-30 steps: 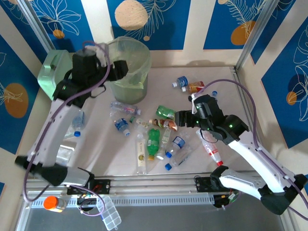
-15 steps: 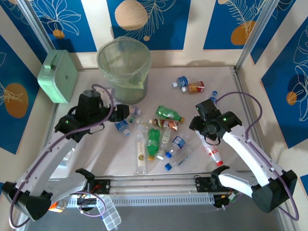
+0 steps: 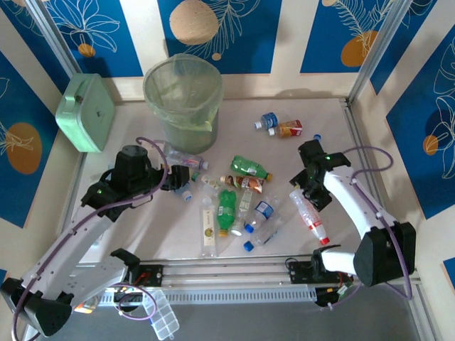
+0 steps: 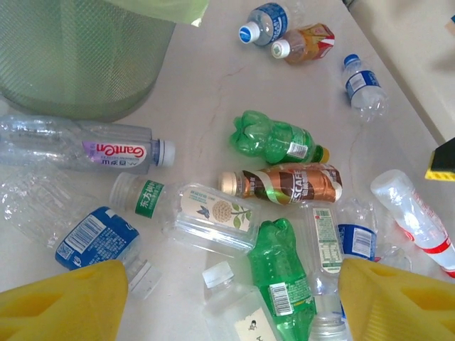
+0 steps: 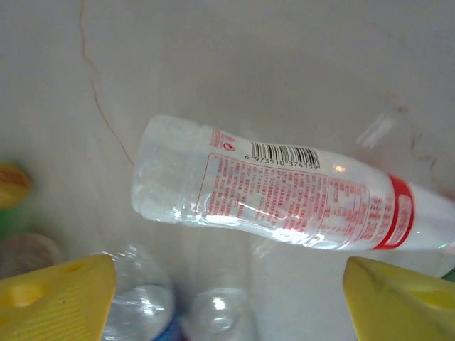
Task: Put the plastic bottles in the bin
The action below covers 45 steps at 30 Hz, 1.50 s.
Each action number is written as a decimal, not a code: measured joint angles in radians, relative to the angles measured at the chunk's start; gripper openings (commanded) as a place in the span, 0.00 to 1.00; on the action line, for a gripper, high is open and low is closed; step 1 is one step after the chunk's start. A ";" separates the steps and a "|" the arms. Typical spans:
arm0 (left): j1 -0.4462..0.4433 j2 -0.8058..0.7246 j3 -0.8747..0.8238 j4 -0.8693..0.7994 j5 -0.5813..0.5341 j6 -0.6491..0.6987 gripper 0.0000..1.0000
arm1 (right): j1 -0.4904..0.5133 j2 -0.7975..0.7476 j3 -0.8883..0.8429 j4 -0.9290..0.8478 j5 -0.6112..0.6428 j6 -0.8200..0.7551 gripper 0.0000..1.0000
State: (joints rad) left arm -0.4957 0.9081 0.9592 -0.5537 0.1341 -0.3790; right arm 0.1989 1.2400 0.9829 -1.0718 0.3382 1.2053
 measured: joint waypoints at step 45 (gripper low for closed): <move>-0.103 -0.008 -0.011 0.008 -0.181 0.075 0.77 | -0.314 0.218 -0.241 0.362 -0.217 0.523 0.58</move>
State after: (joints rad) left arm -0.5983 0.9005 0.9485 -0.5461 -0.0467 -0.3042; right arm -0.1146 1.4582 0.7418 -0.7101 0.1207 1.7283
